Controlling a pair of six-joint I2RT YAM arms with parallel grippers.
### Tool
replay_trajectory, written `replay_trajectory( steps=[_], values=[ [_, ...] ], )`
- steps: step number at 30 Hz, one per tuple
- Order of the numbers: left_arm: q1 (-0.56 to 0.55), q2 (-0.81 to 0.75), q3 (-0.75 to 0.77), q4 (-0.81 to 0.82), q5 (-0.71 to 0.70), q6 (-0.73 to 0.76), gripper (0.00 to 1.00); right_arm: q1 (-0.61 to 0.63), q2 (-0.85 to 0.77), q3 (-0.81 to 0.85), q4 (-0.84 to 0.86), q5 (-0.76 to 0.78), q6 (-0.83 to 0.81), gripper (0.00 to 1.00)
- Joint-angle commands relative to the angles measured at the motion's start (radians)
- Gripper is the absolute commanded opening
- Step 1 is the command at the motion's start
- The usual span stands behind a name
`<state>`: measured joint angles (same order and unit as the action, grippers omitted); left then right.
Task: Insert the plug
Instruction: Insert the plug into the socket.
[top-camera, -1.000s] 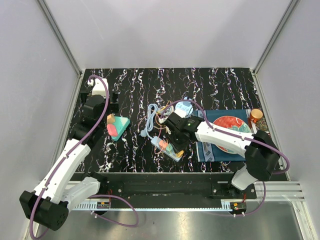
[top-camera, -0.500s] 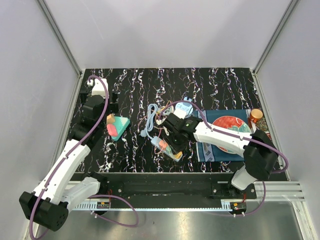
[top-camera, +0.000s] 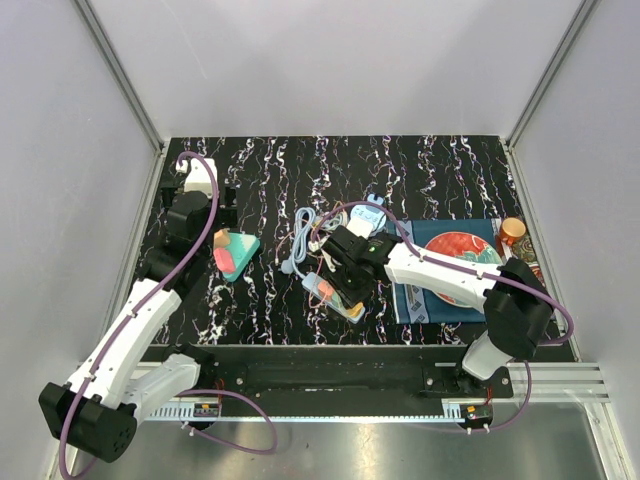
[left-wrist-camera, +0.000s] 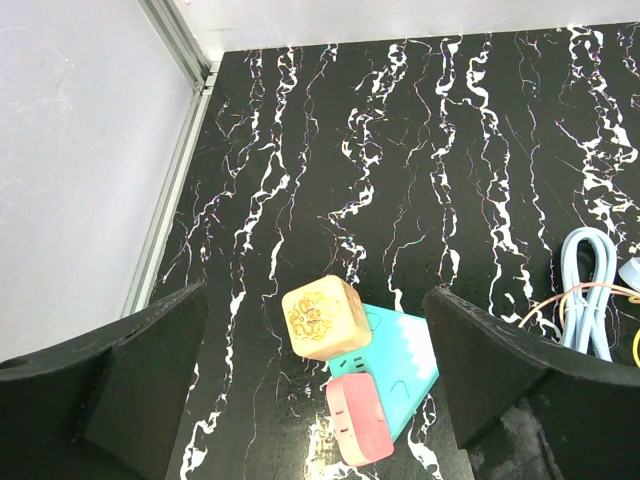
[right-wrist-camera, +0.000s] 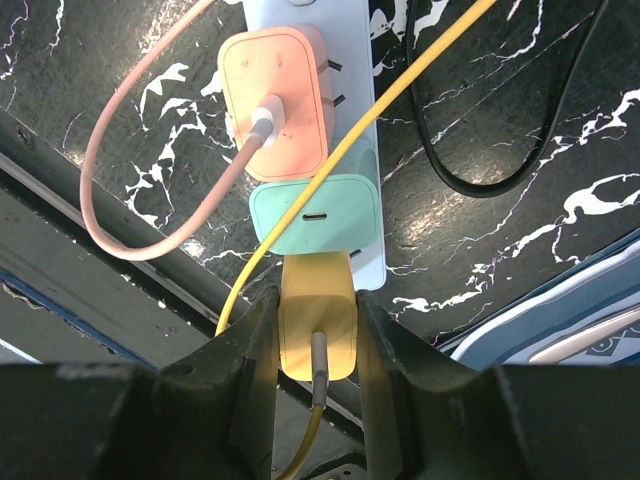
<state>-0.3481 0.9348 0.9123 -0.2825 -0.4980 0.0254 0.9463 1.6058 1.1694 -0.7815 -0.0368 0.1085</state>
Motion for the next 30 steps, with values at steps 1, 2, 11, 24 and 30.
replay_trajectory(
  steps=[1, 2, 11, 24, 30],
  values=[
    [0.004, -0.018, 0.0, 0.049, -0.011, 0.013, 0.96, 0.017, -0.013, 0.007, 0.051, -0.011, -0.043, 0.0],
    [0.004, -0.017, 0.0, 0.051, -0.011, 0.011, 0.96, 0.017, -0.023, 0.009, 0.054, -0.011, -0.052, 0.0],
    [0.003, -0.013, 0.0, 0.051, -0.01, 0.015, 0.96, 0.017, -0.043, 0.012, 0.054, -0.009, -0.059, 0.0],
    [0.004, -0.011, -0.001, 0.049, -0.01, 0.016, 0.96, 0.017, -0.034, -0.005, 0.044, -0.008, -0.058, 0.0],
    [0.004, -0.011, 0.0, 0.049, -0.01, 0.016, 0.96, 0.016, -0.026, -0.025, 0.019, -0.005, -0.07, 0.0]
  ],
)
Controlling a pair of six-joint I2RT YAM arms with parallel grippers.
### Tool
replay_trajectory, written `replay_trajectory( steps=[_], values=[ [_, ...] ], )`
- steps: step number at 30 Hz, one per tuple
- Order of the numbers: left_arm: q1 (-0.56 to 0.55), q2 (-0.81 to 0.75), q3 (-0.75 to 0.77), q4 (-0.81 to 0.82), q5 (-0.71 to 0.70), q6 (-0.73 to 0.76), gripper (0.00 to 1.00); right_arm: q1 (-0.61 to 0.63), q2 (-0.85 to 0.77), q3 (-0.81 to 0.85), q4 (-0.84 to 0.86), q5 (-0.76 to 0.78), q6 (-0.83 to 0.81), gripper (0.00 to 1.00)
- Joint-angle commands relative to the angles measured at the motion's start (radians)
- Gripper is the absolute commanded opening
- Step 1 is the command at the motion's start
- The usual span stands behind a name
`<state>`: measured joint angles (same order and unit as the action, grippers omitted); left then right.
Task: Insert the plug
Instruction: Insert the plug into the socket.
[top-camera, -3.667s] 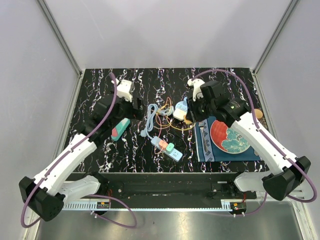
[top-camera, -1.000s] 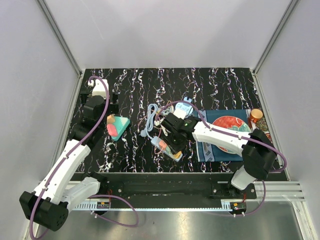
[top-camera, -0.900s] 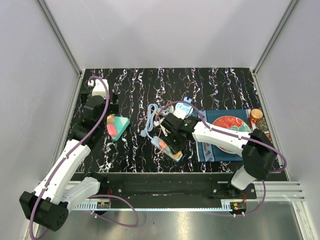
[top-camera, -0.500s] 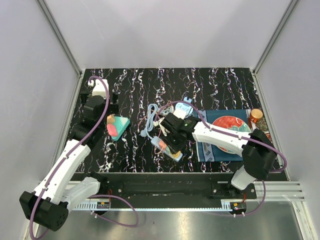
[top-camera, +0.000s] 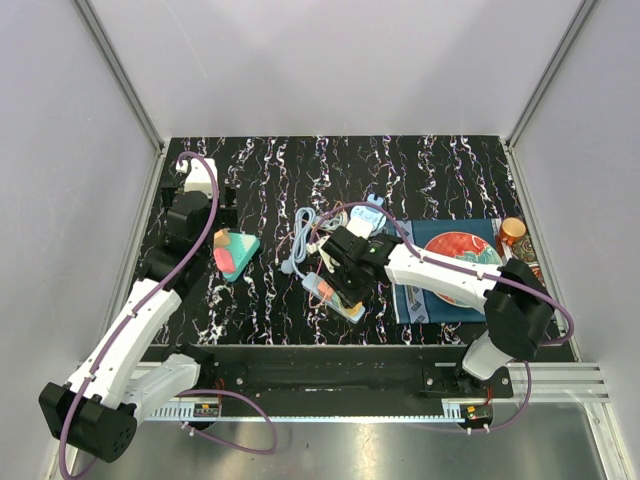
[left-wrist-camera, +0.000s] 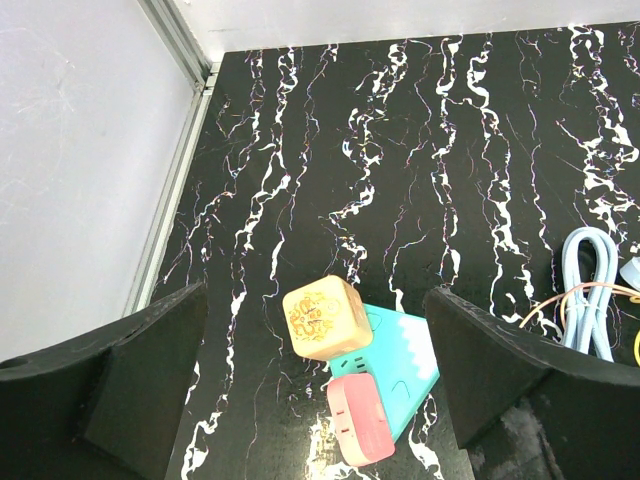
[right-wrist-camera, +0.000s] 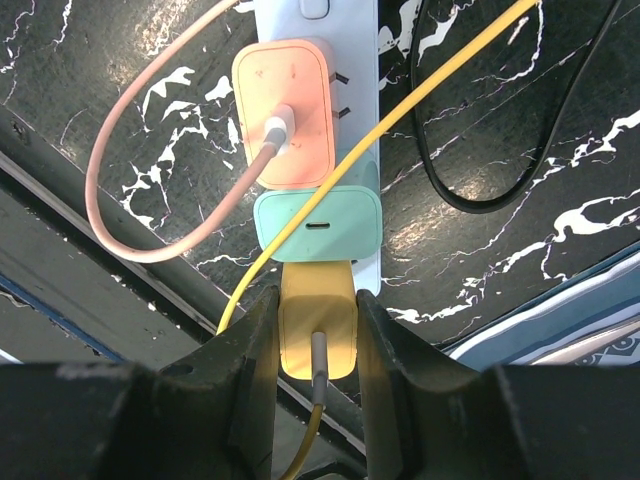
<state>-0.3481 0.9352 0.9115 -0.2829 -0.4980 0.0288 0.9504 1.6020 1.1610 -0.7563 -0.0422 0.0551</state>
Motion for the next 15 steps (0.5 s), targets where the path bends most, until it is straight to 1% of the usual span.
replay_trajectory(
  steps=[1, 8, 15],
  values=[
    [0.004, -0.012, 0.001, 0.05, -0.01, 0.014, 0.96, 0.013, -0.019, -0.018, -0.012, -0.002, -0.02, 0.0],
    [0.003, -0.012, -0.002, 0.051, -0.01, 0.017, 0.96, 0.013, -0.007, -0.058, 0.017, -0.028, -0.051, 0.0],
    [0.004, -0.015, 0.0, 0.05, -0.014, 0.019, 0.96, 0.016, 0.01, -0.06, 0.029, -0.081, -0.051, 0.0]
  ],
)
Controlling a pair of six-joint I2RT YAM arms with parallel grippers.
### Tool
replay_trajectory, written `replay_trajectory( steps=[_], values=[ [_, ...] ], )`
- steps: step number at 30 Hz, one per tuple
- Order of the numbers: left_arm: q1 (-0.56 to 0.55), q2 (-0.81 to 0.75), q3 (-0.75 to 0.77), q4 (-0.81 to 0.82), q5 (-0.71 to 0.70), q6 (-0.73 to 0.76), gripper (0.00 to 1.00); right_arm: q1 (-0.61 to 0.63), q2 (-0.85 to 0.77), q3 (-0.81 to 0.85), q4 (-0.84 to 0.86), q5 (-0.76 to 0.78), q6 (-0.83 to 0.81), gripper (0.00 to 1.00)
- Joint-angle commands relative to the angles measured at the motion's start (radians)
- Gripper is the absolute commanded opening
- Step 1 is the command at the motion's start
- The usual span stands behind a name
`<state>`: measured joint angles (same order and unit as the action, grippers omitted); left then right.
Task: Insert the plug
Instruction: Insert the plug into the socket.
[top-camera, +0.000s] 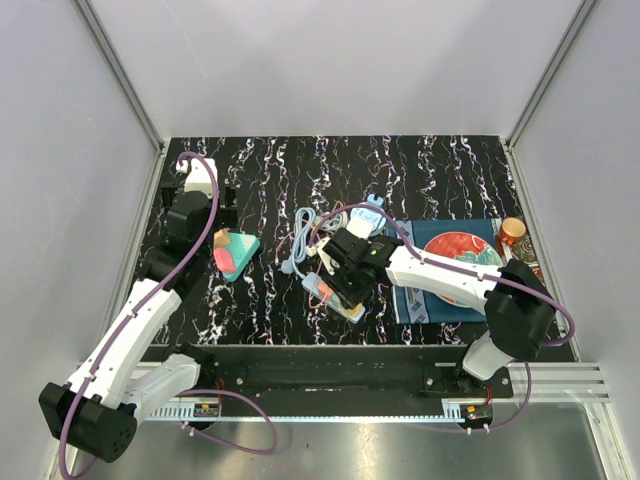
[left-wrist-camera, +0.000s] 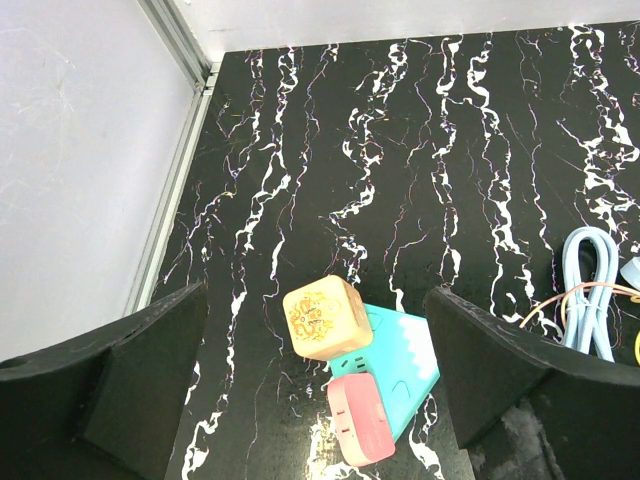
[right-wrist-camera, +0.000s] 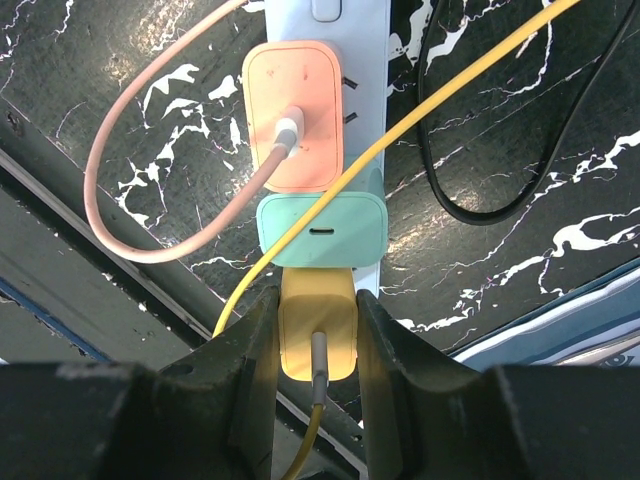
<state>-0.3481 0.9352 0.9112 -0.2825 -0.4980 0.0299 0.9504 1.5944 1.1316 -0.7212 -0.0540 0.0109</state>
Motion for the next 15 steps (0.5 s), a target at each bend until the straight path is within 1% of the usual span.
replay_trajectory(
  steps=[1, 11, 15],
  values=[
    [0.004, -0.015, 0.0, 0.051, -0.016, 0.021, 0.96, 0.019, 0.018, -0.026, -0.01, -0.072, -0.006, 0.0],
    [0.003, -0.016, -0.002, 0.051, -0.013, 0.022, 0.96, 0.045, 0.001, -0.018, -0.049, -0.056, 0.006, 0.0],
    [0.003, -0.019, 0.0, 0.051, -0.013, 0.024, 0.96, 0.108, 0.028, -0.016, -0.032, -0.029, 0.035, 0.0]
  ],
)
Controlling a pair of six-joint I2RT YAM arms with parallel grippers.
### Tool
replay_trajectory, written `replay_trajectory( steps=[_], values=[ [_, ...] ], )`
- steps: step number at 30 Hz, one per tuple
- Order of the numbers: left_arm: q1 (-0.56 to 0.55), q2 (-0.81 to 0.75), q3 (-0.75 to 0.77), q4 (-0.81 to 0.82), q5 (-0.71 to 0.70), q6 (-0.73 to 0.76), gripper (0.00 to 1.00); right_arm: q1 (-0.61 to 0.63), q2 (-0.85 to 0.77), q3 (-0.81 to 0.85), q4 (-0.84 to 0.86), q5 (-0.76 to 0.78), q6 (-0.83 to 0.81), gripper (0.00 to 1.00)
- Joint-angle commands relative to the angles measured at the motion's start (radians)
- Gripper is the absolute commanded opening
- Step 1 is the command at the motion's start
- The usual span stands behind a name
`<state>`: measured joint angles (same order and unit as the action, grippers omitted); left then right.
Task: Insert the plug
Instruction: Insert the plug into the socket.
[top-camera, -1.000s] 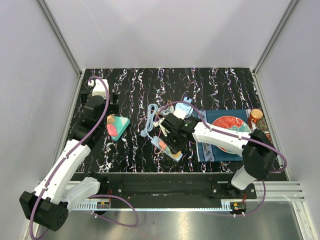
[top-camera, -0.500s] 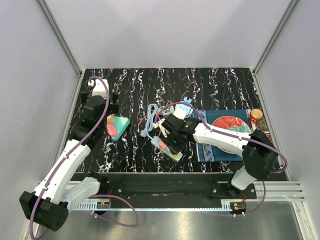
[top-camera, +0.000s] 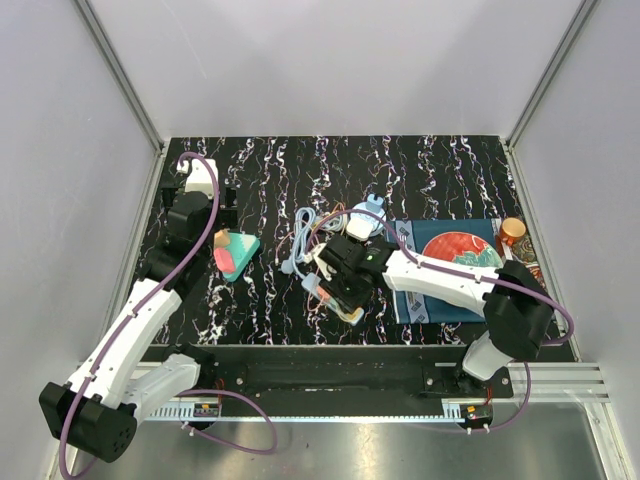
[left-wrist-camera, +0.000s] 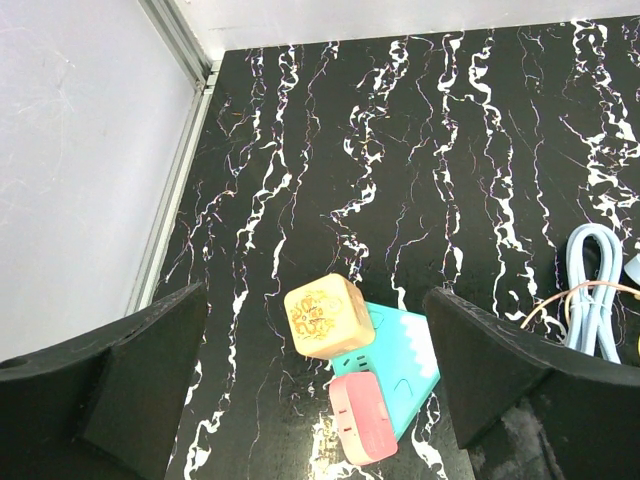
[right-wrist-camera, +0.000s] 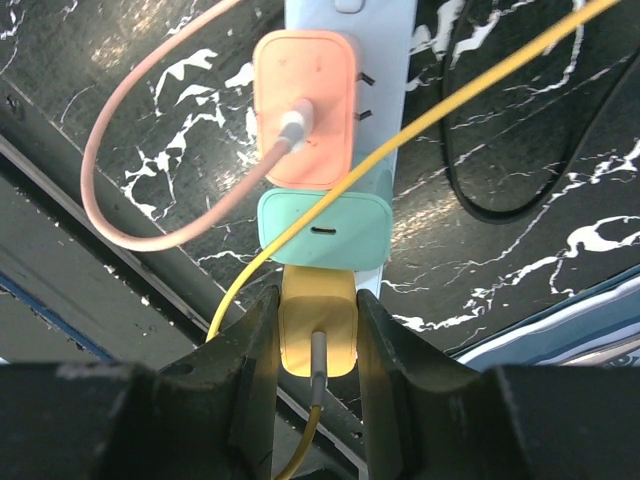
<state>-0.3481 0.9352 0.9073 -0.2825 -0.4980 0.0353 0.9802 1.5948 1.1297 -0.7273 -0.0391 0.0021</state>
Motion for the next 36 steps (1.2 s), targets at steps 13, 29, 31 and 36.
replay_trajectory(
  steps=[13, 29, 31, 36],
  values=[
    [0.004, -0.033, -0.002, 0.059, -0.013, 0.021, 0.96, 0.094, 0.073, 0.008, -0.058, 0.131, 0.061, 0.0],
    [0.004, -0.041, -0.005, 0.06, -0.016, 0.028, 0.96, 0.095, 0.076, 0.016, -0.061, 0.065, 0.03, 0.02],
    [0.004, -0.039, -0.004, 0.059, -0.013, 0.026, 0.96, 0.095, 0.053, 0.03, -0.064, 0.064, 0.033, 0.09],
    [0.004, -0.036, -0.004, 0.06, -0.014, 0.028, 0.96, 0.095, 0.047, 0.082, -0.055, 0.067, 0.049, 0.39]
  ],
)
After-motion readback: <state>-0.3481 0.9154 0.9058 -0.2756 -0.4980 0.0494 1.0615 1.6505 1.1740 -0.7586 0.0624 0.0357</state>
